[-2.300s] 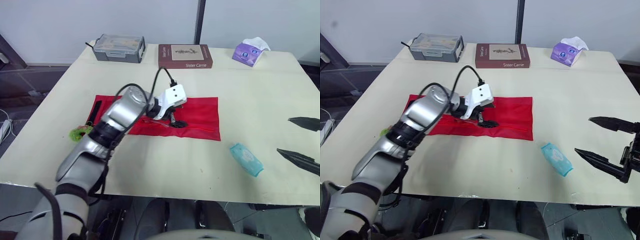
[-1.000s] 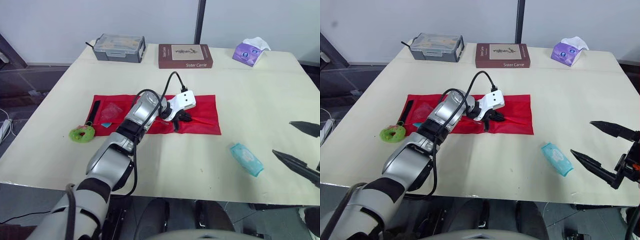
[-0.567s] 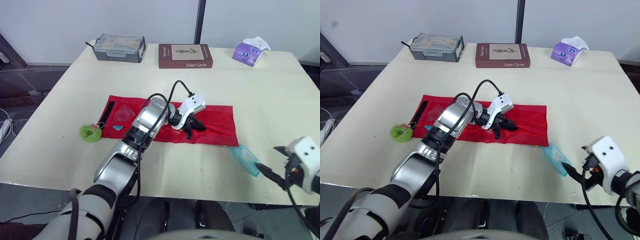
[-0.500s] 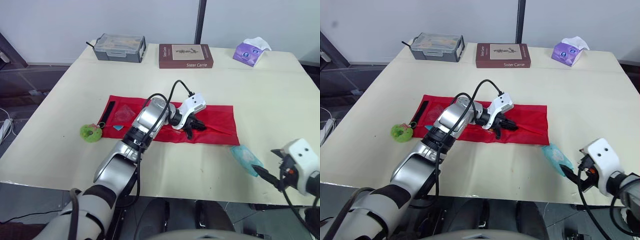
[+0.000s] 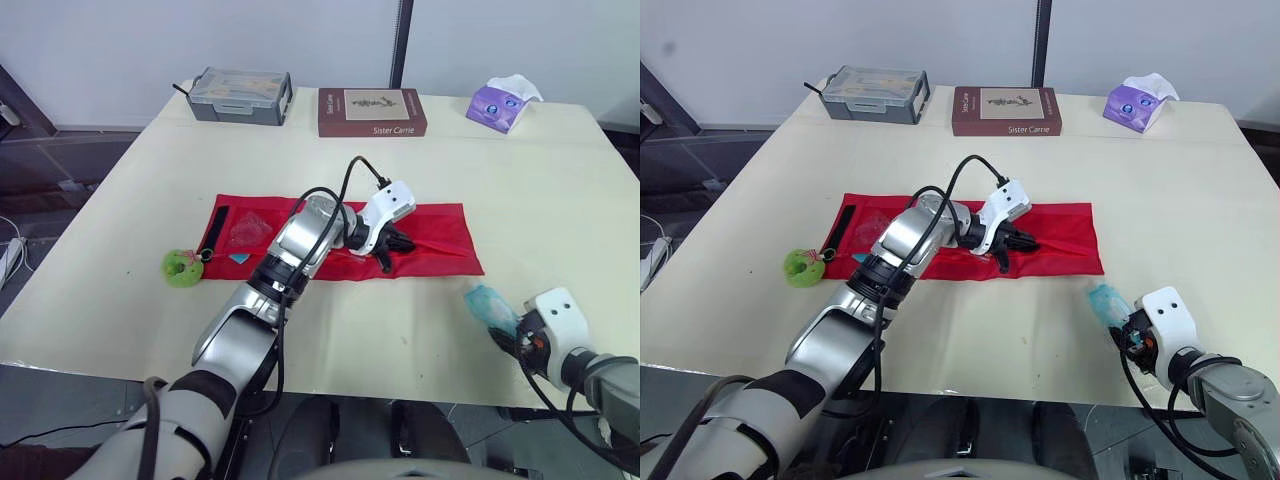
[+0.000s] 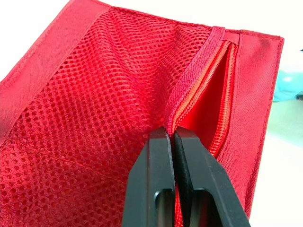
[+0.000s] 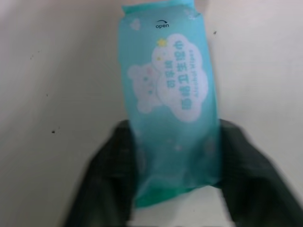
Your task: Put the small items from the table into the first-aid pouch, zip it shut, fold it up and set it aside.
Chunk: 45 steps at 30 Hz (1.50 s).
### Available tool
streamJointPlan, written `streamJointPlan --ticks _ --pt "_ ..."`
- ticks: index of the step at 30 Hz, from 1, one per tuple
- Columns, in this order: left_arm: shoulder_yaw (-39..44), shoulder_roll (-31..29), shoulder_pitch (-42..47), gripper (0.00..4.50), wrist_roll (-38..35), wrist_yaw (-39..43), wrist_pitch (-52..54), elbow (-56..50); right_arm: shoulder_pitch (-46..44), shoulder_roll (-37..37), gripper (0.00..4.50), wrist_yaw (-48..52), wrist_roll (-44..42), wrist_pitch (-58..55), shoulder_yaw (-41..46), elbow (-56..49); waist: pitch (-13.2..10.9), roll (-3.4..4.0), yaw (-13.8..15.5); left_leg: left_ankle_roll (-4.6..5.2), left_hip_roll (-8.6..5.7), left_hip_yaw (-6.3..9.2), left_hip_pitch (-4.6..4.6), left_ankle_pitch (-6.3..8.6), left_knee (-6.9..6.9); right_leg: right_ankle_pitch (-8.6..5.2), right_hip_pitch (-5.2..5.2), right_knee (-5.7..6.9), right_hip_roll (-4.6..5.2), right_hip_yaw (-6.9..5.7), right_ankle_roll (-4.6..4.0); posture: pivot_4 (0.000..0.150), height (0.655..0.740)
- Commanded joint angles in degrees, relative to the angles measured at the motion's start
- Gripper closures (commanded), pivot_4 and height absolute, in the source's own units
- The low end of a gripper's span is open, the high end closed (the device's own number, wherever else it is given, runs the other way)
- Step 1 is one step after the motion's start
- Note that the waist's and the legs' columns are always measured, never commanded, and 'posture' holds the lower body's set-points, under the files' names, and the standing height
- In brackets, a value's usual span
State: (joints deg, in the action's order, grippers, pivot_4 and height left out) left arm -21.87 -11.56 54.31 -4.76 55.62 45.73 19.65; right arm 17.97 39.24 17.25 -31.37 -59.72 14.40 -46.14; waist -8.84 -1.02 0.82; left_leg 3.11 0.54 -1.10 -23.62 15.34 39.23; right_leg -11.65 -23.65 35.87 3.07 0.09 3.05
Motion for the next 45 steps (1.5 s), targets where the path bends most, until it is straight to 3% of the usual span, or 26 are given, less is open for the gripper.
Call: streamJointPlan --ticks 1,5,10,16,24,31,37,40,43,45 --pt "1.23 0.52 1.44 4.50 -0.83 -0.40 -1.65 -0.58 2.02 -0.32 3.19 2.31 -3.98 -0.39 3.88 -7.74 0.00 0.00 0.00 0.00 0.00 0.02 0.00 0.00 -0.01 0.05 0.00 0.00 0.00 -0.02 0.09 0.150 0.7400" --pt "0.41 1.00 1.60 4.50 -0.49 -0.36 -3.11 -0.09 0.97 -0.33 3.19 2.32 -18.16 -2.01 6.23 -13.74 0.00 0.01 -0.05 0.00 0.03 0.03 0.00 0.00 0.00 0.06 0.00 0.00 -0.03 -0.01 0.10 0.150 0.7400" --pt "-1.20 1.41 1.14 4.50 0.18 -0.13 -4.69 -1.16 -13.86 -5.75 3.19 -11.51 -26.85 -9.17 4.00 -7.80 0.00 -0.02 -0.06 0.00 0.04 0.01 0.03 0.00 0.01 0.06 0.01 0.01 -0.03 0.01 0.07 0.150 0.7400" --pt "-1.99 1.37 0.14 4.50 -0.20 0.33 -4.57 -3.65 -25.65 -12.08 3.19 -22.71 -22.55 -19.76 -1.94 2.71 0.02 0.02 0.15 0.00 0.01 0.03 -0.10 0.00 -0.02 0.06 -0.10 0.01 -0.02 0.03 0.03 0.150 0.7400" --pt "-2.15 1.79 -2.10 4.50 -1.11 -0.16 -2.72 -7.67 -30.76 -17.31 3.19 -24.70 -17.61 -27.91 -7.29 7.32 0.03 0.05 -0.12 0.01 -0.01 -0.02 -0.06 -0.01 -0.02 0.08 -0.10 0.03 -0.04 0.12 0.08 0.150 0.7400" --pt "-4.94 0.80 -5.31 4.50 -1.65 1.52 -0.91 -12.33 -40.59 -31.06 3.19 -30.87 -8.29 -26.54 -2.33 17.18 0.11 0.17 -0.60 0.01 0.02 -0.04 -0.02 -0.01 -0.03 0.09 -0.11 0.10 -0.17 0.23 0.08 0.150 0.7400" --pt "-5.42 1.13 -5.93 4.50 -1.48 1.30 -0.86 -12.40 -42.51 -32.45 3.19 -27.91 -1.27 -18.43 -7.45 23.96 0.17 0.21 -0.69 0.01 -0.03 -0.06 0.00 -0.01 -0.03 0.09 -0.10 0.08 -0.18 0.35 0.08 0.150 0.7400" --pt "-4.90 1.15 -5.48 4.50 -1.23 0.96 -1.39 -11.02 -39.66 -29.08 2.23 -22.73 -1.50 -16.59 -10.32 21.08 0.20 0.25 -0.75 0.01 -0.05 -0.05 0.00 -0.01 -0.03 0.08 -0.09 0.08 -0.19 0.36 0.09 0.150 0.7400" --pt "-4.30 0.56 -4.62 4.50 -0.53 1.33 -3.18 -8.26 -35.88 -22.89 0.95 -16.94 -3.43 -16.87 -11.65 12.62 0.21 0.26 -0.32 0.01 -0.10 0.00 -0.04 -0.01 -0.03 0.08 -0.09 0.07 -0.19 0.41 0.09 0.150 0.7400" --pt "-4.23 0.19 -4.14 4.50 -0.17 1.60 -4.43 -6.68 -32.69 -17.06 0.95 -12.48 -4.47 -16.12 -12.65 6.81 0.19 0.28 0.01 0.01 -0.15 0.02 -0.08 -0.01 -0.03 0.07 -0.10 0.04 -0.18 0.49 0.10 0.150 0.7400"
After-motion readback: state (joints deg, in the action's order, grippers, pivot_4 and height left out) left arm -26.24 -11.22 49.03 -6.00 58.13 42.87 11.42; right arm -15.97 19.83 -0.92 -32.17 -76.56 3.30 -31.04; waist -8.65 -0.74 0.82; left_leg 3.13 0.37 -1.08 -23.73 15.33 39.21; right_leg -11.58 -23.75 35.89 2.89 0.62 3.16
